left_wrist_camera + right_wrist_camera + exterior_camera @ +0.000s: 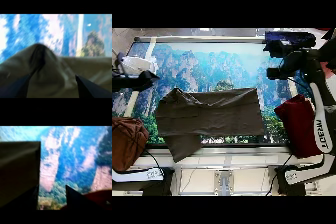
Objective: Fold the shirts.
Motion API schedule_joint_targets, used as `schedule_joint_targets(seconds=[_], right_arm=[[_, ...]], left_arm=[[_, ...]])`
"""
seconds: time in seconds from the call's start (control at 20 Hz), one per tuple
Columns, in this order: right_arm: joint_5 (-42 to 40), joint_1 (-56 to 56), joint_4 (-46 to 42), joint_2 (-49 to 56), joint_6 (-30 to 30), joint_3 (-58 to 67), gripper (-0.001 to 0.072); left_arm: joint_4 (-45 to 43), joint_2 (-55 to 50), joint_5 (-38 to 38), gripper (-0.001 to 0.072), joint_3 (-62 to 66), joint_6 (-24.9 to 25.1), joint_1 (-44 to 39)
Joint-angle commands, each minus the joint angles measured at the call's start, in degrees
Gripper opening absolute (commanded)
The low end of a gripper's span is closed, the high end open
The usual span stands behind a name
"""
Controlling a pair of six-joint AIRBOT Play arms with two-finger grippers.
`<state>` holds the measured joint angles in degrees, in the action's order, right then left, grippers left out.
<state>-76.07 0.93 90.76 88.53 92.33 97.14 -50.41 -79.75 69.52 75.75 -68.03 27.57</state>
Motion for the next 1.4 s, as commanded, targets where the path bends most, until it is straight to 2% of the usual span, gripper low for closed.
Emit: schedule_joint_targets(seconds=[0.0,0.15,0.25,0.4,0.5,0.75,0.95,1.05,1.1,1.15,1.2,1.3,1.35], right_arm=[[-8.8,-4.4,-1.6,-8.3,4.5,-6.8,0.0393],[-2.0,-6.7,4.0,-19.0,4.9,-23.1,0.0393],[3.7,-6.6,7.1,-24.9,4.9,-31.9,0.0393],[5.6,-6.6,9.1,-28.5,4.9,-35.8,0.0393],[6.4,-6.6,9.1,-29.0,4.9,-35.6,0.0393],[6.4,-6.6,9.5,-29.0,4.9,-35.6,0.0392],[6.2,-6.6,9.6,-29.0,4.8,-35.6,0.0393],[6.0,-6.6,9.7,-29.0,4.6,-35.6,0.0393],[6.0,-6.6,10.0,-29.0,4.6,-35.6,0.0392],[6.0,-6.6,10.0,-29.0,4.3,-35.6,0.0392],[5.9,-6.6,10.1,-29.0,4.2,-35.6,0.0392],[5.5,-6.6,10.0,-29.0,4.2,-35.6,0.0392],[4.7,-6.6,9.8,-29.0,4.2,-35.6,0.0392]], left_arm=[[-6.2,11.0,7.7,0.0641,-11.7,0.8,9.2],[-6.1,22.3,4.4,0.0641,-30.6,-0.1,15.9],[-6.2,27.4,4.4,0.0641,-40.3,-5.2,18.4],[-6.2,30.0,-0.4,0.0641,-48.6,-7.6,20.2],[-6.5,28.5,-1.9,0.0641,-49.6,-9.9,20.3],[-6.1,20.7,-7.2,0.0641,-49.6,-9.5,20.3],[1.4,14.2,-9.5,0.0638,-49.6,-3.0,20.3],[6.0,11.4,-9.3,0.0567,-49.6,0.2,20.2],[7.6,10.3,-9.3,0.0559,-49.6,1.5,19.8],[8.3,9.5,-9.3,0.0555,-49.6,1.6,19.0],[8.3,9.0,-9.3,0.0513,-49.6,1.6,17.8],[8.3,8.9,-9.3,0.0337,-49.6,1.6,15.4],[8.5,8.9,-9.3,0.0202,-49.6,1.6,14.6]])
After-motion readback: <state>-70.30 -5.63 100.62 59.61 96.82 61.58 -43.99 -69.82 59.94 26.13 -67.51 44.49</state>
